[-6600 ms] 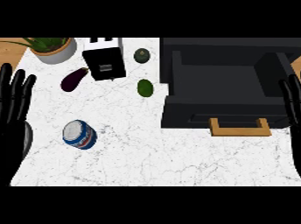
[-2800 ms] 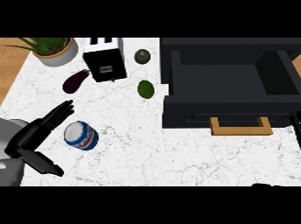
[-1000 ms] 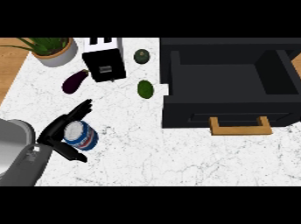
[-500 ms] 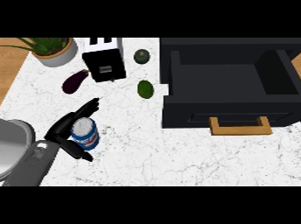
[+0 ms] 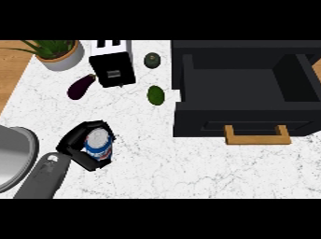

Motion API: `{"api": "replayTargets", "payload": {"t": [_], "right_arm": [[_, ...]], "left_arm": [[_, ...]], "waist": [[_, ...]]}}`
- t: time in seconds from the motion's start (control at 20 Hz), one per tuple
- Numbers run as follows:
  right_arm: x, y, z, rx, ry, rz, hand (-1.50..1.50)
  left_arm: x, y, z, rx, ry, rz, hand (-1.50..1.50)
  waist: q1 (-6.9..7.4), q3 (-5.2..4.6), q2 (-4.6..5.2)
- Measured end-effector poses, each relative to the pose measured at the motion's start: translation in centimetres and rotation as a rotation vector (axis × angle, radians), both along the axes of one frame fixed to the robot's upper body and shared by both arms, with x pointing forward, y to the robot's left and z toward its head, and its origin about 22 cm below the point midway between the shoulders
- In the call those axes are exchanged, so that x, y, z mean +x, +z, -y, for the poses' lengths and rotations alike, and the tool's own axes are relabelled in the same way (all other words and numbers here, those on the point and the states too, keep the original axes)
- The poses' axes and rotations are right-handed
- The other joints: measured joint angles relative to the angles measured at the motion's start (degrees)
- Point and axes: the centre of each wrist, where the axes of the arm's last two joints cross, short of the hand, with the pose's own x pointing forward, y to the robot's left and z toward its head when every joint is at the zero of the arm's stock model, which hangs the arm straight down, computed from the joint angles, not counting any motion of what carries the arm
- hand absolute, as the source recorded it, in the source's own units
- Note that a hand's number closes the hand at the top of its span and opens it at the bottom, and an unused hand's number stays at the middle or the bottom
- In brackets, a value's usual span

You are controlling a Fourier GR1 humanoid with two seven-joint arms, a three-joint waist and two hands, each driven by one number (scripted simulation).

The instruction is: Pick up the can, place it into the drawer and close the drawer

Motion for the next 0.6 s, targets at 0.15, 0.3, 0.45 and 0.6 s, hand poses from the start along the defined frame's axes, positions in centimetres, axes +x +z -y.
{"api": "replayTargets", "payload": {"t": [0.15,0.3,0.45,0.6], "right_arm": [[-0.4,0.3,0.0,0.000,-0.001,0.005,-1.50],[-0.4,0.1,0.1,0.004,-0.007,0.002,-1.50],[-0.8,0.1,0.2,0.005,-0.015,0.004,-1.50],[-0.5,-0.2,0.1,0.013,-0.015,0.007,-1.50]], "left_arm": [[0.3,0.6,0.5,-0.030,0.010,-0.003,1.50],[0.3,0.7,0.1,-0.067,0.190,0.021,1.50],[-0.2,0.5,-1.2,-0.099,0.456,0.051,1.50],[0.1,1.0,-0.9,-0.123,0.613,0.080,1.50]], "waist": [[0.11,0.00,-0.07],[0.46,0.04,-0.11],[0.93,0.05,-0.22],[0.83,0.06,-0.19]]}}
